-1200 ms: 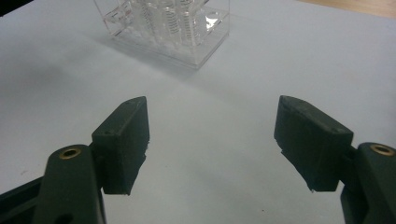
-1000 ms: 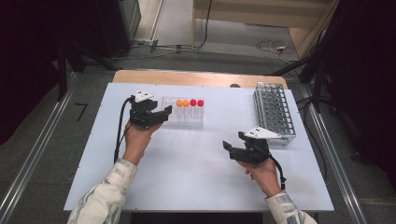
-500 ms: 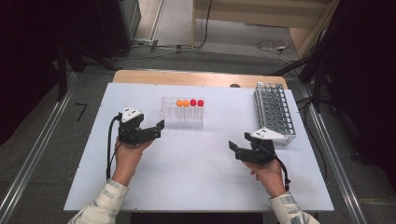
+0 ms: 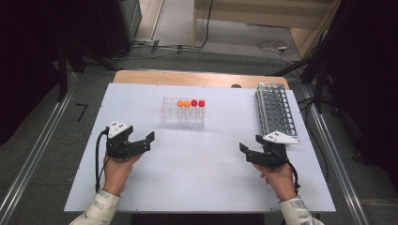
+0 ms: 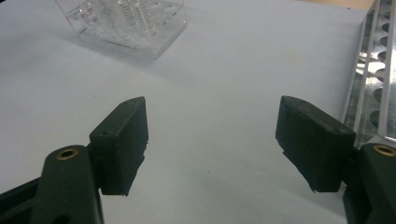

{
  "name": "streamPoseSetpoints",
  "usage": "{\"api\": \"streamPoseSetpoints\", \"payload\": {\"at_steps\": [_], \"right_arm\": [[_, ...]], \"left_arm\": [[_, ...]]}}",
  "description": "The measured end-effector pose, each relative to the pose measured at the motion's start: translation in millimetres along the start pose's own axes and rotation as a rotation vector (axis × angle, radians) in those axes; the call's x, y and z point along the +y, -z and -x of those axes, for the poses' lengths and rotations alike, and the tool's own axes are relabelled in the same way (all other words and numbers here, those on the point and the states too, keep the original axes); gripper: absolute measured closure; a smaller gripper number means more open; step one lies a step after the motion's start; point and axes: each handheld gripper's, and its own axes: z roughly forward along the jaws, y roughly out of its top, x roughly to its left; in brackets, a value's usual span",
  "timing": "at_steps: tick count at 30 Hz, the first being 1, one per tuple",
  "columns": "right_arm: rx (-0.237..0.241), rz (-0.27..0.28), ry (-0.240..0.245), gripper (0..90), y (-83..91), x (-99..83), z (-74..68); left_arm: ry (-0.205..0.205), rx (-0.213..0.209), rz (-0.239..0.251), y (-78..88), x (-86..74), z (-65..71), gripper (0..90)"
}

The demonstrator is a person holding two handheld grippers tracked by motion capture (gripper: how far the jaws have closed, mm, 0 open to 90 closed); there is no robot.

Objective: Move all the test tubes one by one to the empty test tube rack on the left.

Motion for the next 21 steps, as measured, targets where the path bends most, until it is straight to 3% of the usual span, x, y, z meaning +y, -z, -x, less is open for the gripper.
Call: {"api": "streamPoseSetpoints", "payload": {"at_steps": [9, 21], "right_arm": [[-0.019, 0.003, -0.021, 23.5, 14.3, -10.3, 11.5], [-0.054, 0.015, -0.042, 22.8, 33.3, -22.7, 29.1]], "left_arm": [[0.007, 0.059, 0.004, 14.2, -9.3, -14.1, 14.5], [0.020, 0.080, 0.012, 31.4, -23.3, -26.1, 14.5]]}}
